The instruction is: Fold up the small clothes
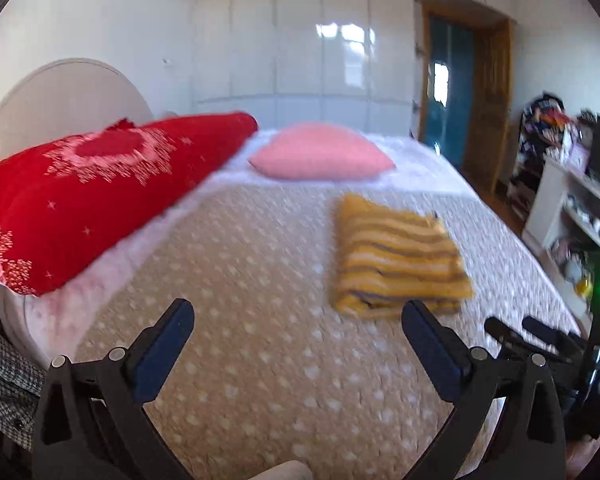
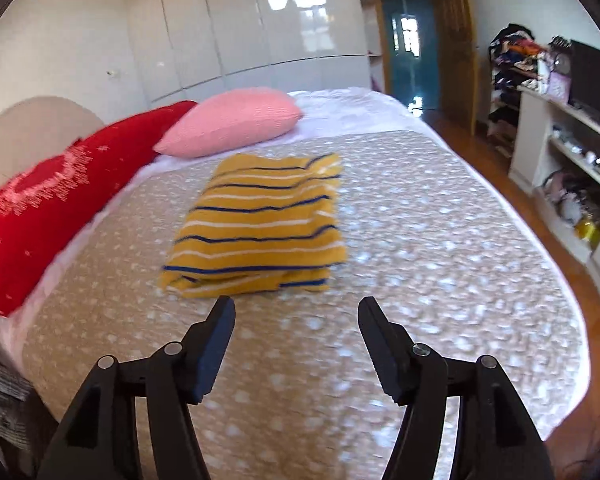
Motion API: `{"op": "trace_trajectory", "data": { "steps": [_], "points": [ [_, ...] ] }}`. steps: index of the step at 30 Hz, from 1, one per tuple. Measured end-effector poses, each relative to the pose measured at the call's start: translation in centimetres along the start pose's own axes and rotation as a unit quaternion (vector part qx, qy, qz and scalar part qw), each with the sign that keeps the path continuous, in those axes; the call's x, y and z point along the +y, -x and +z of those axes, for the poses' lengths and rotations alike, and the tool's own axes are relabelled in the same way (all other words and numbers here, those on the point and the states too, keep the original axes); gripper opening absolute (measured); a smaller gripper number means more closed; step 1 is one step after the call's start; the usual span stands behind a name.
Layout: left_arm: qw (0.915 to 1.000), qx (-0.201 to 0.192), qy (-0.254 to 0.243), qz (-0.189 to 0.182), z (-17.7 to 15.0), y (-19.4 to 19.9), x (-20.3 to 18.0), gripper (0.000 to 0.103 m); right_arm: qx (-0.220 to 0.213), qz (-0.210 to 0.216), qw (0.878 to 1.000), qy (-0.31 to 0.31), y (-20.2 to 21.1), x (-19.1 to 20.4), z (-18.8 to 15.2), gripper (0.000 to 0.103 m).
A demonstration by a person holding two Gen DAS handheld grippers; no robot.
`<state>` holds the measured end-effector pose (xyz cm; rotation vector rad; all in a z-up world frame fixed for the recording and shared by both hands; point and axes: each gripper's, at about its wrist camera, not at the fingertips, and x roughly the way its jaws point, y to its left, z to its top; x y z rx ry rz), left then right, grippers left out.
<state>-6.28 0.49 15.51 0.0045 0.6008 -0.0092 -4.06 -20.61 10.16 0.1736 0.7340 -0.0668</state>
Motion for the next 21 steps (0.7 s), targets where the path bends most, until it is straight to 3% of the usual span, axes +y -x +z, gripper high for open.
{"op": "trace_trajectory", "data": {
  "steps": [6,21],
  "points": [
    [0.9985,0.052,-0.016,-0.008,-1.5,-1.7,-1.3,0.103,0.019,-0.017,1.000,-0.002,-0.6,-0.7,-1.1,0.069],
    [0.9956,0.091,-0.016,-0.016,-2.6,-3.3,-1.3,0.103,0.038,-0.022,0.999,0.028,-1.8,1.2,-2.4,0.072]
  ]
}}
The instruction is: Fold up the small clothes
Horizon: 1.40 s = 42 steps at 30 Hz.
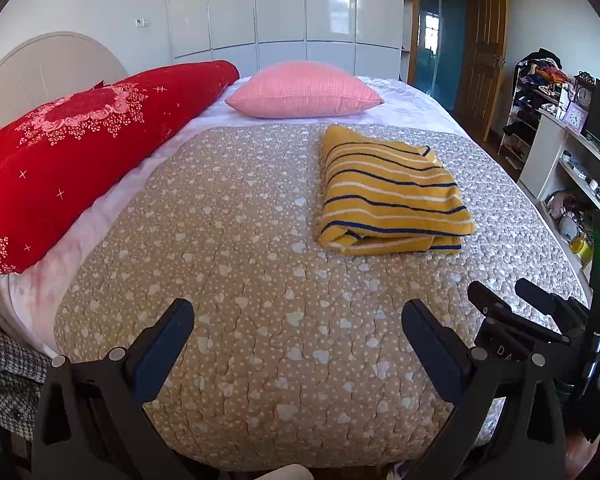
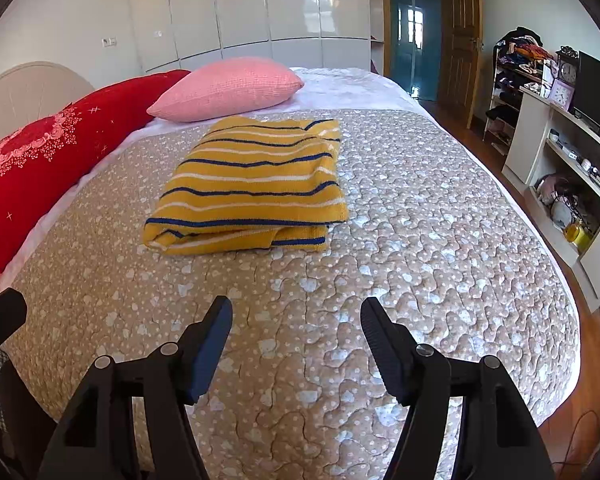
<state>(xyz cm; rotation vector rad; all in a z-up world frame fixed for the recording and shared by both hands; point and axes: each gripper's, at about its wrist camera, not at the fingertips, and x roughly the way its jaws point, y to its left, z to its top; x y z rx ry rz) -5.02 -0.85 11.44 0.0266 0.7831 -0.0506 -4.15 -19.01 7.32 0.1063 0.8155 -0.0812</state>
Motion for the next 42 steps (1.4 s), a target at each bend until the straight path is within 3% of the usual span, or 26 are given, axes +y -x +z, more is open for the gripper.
{"op": "trace_trajectory", "data": {
  "steps": [42],
  "points": [
    [0.9969,0.062,0.015,-0.047,-1.3,-2.6,-0.2,0.103,0.012,-0.026,0.999,0.016,-0.8,0.3,-0.7,0.074]
  ]
}}
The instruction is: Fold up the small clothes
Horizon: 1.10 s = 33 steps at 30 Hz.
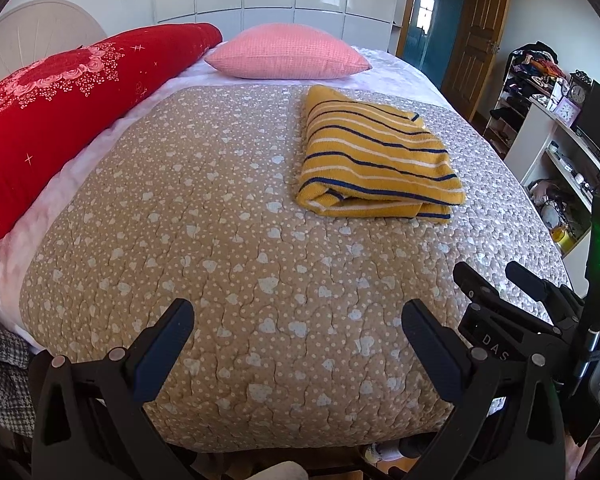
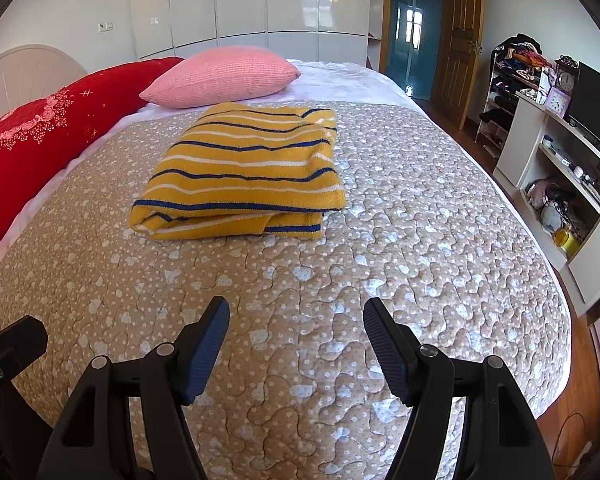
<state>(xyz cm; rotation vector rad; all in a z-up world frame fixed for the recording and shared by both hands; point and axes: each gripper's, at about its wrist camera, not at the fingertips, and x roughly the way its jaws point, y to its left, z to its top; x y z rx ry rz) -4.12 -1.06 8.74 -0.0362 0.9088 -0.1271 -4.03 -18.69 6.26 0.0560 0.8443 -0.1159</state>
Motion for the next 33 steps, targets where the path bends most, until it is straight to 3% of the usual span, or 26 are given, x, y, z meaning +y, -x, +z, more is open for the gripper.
{"op": "trace_trajectory", "data": {
  "steps": [33],
  "points": [
    [0.9996,0.025,0.010,-0.006,-0.2,-1.3,0.3,0.103,0.006,0.001,1.000,0.006,-0.5,0.1,-0.4,0.075]
  ]
}}
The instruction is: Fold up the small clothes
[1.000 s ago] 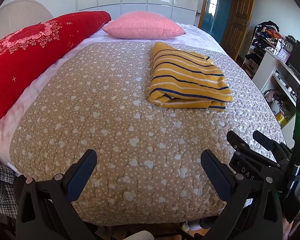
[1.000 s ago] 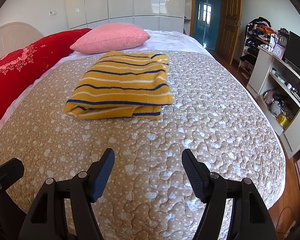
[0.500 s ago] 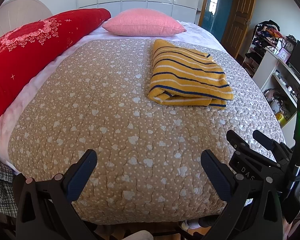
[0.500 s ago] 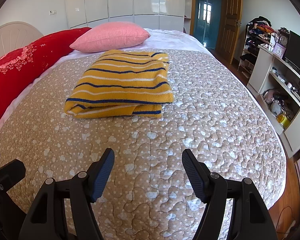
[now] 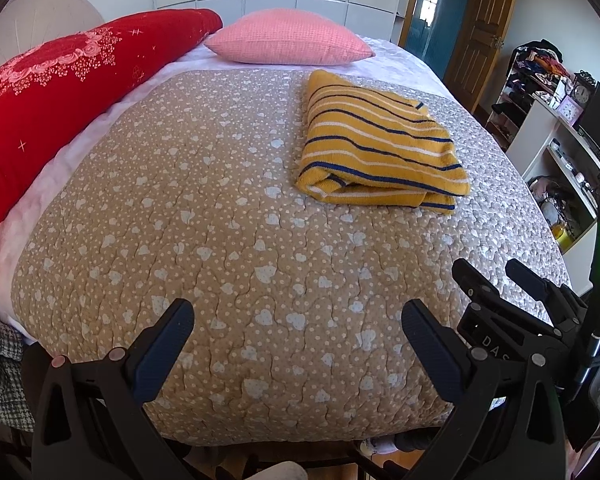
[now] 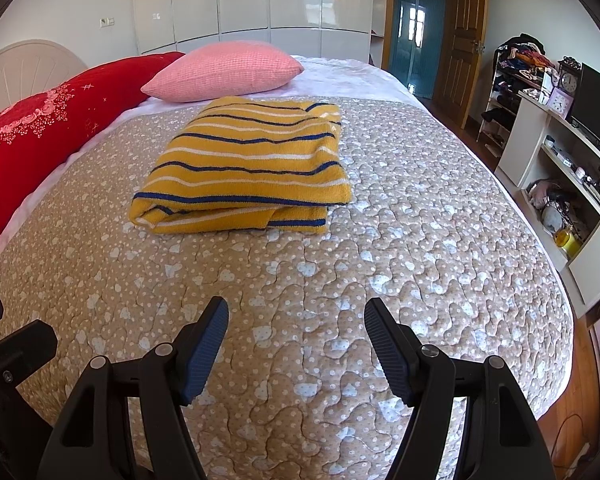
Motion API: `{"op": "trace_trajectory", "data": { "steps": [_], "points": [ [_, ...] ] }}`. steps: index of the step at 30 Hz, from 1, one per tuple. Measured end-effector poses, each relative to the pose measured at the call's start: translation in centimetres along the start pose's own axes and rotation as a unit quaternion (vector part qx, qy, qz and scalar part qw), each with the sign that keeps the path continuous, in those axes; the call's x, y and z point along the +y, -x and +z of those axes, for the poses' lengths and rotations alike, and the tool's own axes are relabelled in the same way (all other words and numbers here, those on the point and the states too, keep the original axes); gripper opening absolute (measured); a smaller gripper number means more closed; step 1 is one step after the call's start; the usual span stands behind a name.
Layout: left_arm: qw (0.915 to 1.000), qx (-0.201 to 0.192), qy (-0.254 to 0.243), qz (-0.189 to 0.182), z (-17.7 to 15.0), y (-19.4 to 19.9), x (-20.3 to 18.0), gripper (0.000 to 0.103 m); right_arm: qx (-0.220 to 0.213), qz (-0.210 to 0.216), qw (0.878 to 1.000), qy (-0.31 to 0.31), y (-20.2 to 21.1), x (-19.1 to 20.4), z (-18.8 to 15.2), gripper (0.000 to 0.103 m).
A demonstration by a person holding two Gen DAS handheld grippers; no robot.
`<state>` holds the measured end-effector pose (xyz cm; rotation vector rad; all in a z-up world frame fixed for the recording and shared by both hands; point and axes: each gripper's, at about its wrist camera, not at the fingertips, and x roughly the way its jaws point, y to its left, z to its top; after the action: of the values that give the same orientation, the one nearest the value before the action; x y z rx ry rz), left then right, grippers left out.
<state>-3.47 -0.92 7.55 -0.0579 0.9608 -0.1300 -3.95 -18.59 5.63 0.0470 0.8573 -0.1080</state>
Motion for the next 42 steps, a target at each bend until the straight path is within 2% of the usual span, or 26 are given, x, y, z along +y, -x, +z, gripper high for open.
{"op": "trace_trajectory", "data": {
  "steps": [8,42],
  "points": [
    [0.9998,0.005,0.017,0.005,0.0,-0.6,0.8,0.103,0.006,0.001,1.000,0.003,-0.4,-0.1,-0.1,0.076],
    [0.9993,0.027,0.026,-0.007,-0.4,-1.8,1.2,0.103,0.001,0.012,1.000,0.009,-0.2,0.6,-0.4,0.076]
  ]
}}
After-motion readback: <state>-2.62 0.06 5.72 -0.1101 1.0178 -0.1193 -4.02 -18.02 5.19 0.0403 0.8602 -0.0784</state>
